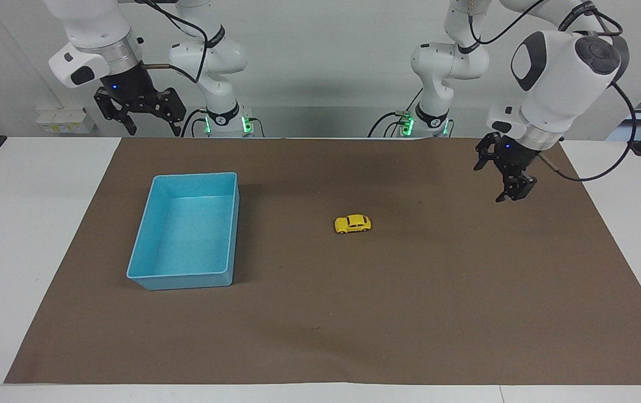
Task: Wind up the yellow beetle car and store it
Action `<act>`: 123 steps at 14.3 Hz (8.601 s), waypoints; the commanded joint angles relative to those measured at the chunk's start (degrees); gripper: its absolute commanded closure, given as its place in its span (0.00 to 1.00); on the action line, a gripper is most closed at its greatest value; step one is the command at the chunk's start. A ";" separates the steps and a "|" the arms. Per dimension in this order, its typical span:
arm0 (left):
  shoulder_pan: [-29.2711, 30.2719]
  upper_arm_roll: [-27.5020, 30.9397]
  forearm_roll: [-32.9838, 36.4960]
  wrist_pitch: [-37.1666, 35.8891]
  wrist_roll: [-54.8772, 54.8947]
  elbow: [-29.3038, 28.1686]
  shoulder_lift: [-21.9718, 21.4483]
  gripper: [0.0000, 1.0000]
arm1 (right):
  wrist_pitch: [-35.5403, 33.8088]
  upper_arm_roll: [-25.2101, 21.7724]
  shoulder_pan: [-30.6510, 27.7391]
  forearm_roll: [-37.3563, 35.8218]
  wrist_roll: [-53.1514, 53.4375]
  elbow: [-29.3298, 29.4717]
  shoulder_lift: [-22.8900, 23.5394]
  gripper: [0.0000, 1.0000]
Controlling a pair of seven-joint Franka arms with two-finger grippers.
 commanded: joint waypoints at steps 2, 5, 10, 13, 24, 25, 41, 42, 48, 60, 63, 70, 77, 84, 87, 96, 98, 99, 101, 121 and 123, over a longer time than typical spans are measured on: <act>-5.13 0.90 1.61 6.89 0.55 -5.11 0.00 0.00 | -0.38 0.09 -0.38 0.54 1.18 -0.35 -0.35 0.00; -10.48 0.98 3.88 12.86 -5.57 -7.40 3.05 0.00 | -0.38 0.09 -0.38 0.54 1.18 -0.35 -0.26 0.00; -19.27 0.98 6.97 23.16 -12.36 -8.36 9.66 0.00 | -0.38 0.09 -0.38 0.54 1.18 -0.35 -0.35 0.00; -21.91 0.90 6.97 28.78 -15.26 -11.87 10.11 0.00 | -0.38 0.09 -0.38 0.54 1.18 -0.35 -0.27 0.00; -28.60 0.98 7.06 35.66 -36.89 -12.51 18.19 0.00 | -0.38 0.09 -0.38 0.54 1.18 -0.35 -0.35 0.00; -28.51 0.90 7.15 34.26 -36.81 -11.37 18.19 0.00 | -0.38 0.09 -0.38 0.54 1.18 -0.35 -0.35 0.00; -30.27 0.90 10.22 28.09 -34.61 -9.95 16.87 0.90 | -0.38 0.09 -0.38 0.54 1.18 -0.35 -0.35 0.00; -30.27 0.90 10.22 27.92 -34.61 -10.04 16.87 1.00 | -0.38 0.09 -0.38 0.54 1.18 -0.35 -0.35 0.00; -30.18 0.81 10.31 29.06 -31.37 -10.48 16.79 1.00 | -0.38 0.09 -0.38 0.54 1.18 -0.35 -0.35 0.00; -23.42 0.81 10.22 30.73 -23.02 -15.84 15.30 1.00 | -0.38 0.09 -0.38 0.54 1.18 -0.35 -0.35 0.00; -21.05 0.90 10.22 30.47 -18.98 -17.33 14.77 1.00 | -0.38 0.09 -0.38 0.54 1.18 -0.26 -0.27 0.00; -14.73 0.98 10.22 31.69 -12.21 -20.75 13.98 1.00 | -0.38 0.09 -0.38 0.45 0.92 -0.35 -0.35 0.00; -6.90 0.90 10.22 32.32 -2.37 -24.45 10.64 1.00 | -0.29 0.09 -0.29 0.54 0.92 -0.44 -0.35 0.00; -8.56 0.90 10.22 19.84 -3.58 -12.52 8.18 0.00 | -0.20 0.17 -0.29 0.63 0.92 -1.05 -0.62 0.00; -7.77 1.51 10.05 19.04 -7.95 -9.26 5.81 0.00 | -0.20 0.44 -0.20 0.63 0.83 -1.14 -0.62 0.00; -0.66 2.04 10.05 14.74 -51.87 -0.12 1.49 0.00 | 4.63 0.88 3.22 3.44 -12.51 -6.32 -3.69 0.00; 0.05 2.21 9.87 12.20 -60.23 3.13 1.49 0.00 | 4.63 0.88 6.03 3.27 -16.82 -7.55 -4.74 0.00; 0.66 2.21 9.61 10.62 -62.97 4.53 1.49 0.00 | 4.72 0.88 6.82 3.27 -19.10 -8.43 -5.44 0.00; 1.02 2.21 9.61 5.53 -64.05 4.46 -0.25 0.00 | 4.72 0.88 7.88 3.35 -26.64 -10.44 -6.24 0.00; 5.50 2.13 1.44 -12.42 -70.73 13.43 1.49 0.00 | 34.67 0.88 13.77 1.16 -85.04 -34.26 -0.96 0.00; 5.50 2.13 1.44 -12.25 -70.73 13.43 1.49 0.00 | 36.87 0.88 13.77 0.98 -85.04 -34.80 -0.18 0.00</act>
